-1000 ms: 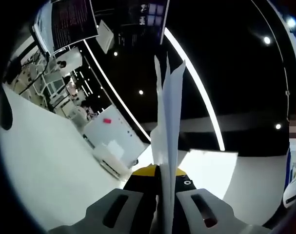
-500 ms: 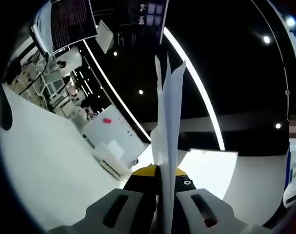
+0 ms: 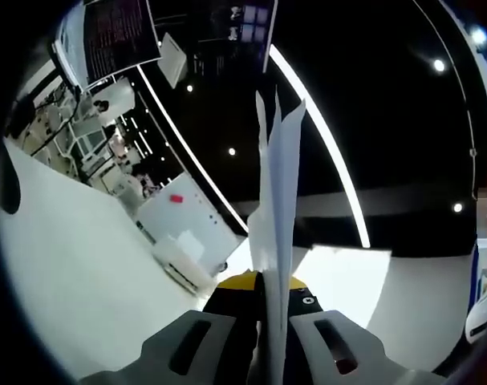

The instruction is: Organize the stack of printing papers by aligning and flattening the scattered papers on the table

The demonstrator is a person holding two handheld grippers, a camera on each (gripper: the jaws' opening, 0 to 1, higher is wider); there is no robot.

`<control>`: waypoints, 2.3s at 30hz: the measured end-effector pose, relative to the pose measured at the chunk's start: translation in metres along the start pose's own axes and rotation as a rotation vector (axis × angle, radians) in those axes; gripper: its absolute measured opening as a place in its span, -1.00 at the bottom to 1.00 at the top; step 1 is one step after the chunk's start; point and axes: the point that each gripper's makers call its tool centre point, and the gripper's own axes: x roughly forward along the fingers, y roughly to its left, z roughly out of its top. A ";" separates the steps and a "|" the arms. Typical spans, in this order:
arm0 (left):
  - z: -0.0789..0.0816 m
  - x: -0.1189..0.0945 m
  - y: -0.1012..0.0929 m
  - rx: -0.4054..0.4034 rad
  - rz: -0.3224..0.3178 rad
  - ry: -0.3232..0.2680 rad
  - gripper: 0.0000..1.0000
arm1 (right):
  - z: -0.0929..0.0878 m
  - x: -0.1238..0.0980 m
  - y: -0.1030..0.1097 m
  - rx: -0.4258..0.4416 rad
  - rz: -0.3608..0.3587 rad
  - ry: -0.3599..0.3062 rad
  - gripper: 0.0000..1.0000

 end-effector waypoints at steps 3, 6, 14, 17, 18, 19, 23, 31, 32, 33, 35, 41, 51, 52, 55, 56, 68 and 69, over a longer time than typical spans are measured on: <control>-0.001 0.000 -0.001 0.002 0.000 0.001 -0.88 | 0.000 0.001 -0.001 0.001 -0.003 -0.001 -0.76; -0.001 0.000 -0.001 -0.001 0.000 -0.001 -0.88 | 0.000 0.001 -0.001 0.006 -0.007 -0.001 -0.81; 0.000 -0.001 0.000 0.004 0.001 -0.001 -0.88 | -0.001 -0.005 -0.004 0.058 -0.032 0.015 -1.00; 0.001 -0.001 0.001 0.002 0.004 -0.003 -0.88 | 0.000 -0.006 -0.004 0.078 -0.028 0.012 -1.00; 0.001 -0.001 0.001 0.003 0.004 -0.002 -0.88 | 0.001 -0.007 -0.004 0.082 -0.028 0.010 -1.00; 0.001 -0.001 0.001 0.003 0.004 -0.002 -0.88 | 0.001 -0.007 -0.004 0.087 -0.027 0.008 -1.00; -0.001 0.001 0.000 0.006 0.003 0.002 -0.88 | 0.003 -0.009 -0.003 0.105 -0.023 -0.001 -1.00; 0.000 0.002 -0.001 0.010 0.001 0.002 -0.88 | 0.011 -0.019 -0.009 0.193 -0.034 -0.049 -1.00; 0.000 0.002 -0.002 0.010 -0.001 0.002 -0.88 | 0.012 -0.020 -0.010 0.212 -0.036 -0.057 -1.00; 0.000 0.002 -0.002 0.010 -0.001 0.001 -0.88 | 0.014 -0.022 -0.011 0.233 -0.032 -0.068 -1.00; 0.000 0.002 -0.002 0.010 -0.001 0.000 -0.88 | 0.016 -0.024 -0.011 0.249 -0.029 -0.081 -1.00; 0.000 0.000 0.000 0.011 0.002 0.002 -0.88 | 0.020 -0.029 -0.007 0.275 -0.012 -0.105 -1.00; -0.002 0.000 0.001 0.012 0.007 0.003 -0.88 | 0.027 -0.038 -0.001 0.323 0.021 -0.148 -1.00; -0.002 0.000 0.001 0.012 0.008 0.004 -0.88 | 0.030 -0.039 0.000 0.337 0.029 -0.161 -1.00; 0.001 0.001 -0.001 0.019 0.008 0.005 -0.88 | 0.036 -0.044 -0.001 0.356 0.054 -0.196 -1.00; 0.004 0.001 -0.001 0.023 0.008 0.003 -0.88 | 0.040 -0.046 -0.001 0.361 0.056 -0.217 -1.00; 0.010 0.003 -0.003 0.035 0.005 -0.007 -0.88 | 0.047 -0.049 0.013 0.377 0.081 -0.244 -1.00; 0.010 0.003 -0.003 0.035 0.006 -0.007 -0.88 | 0.049 -0.050 0.015 0.384 0.086 -0.251 -1.00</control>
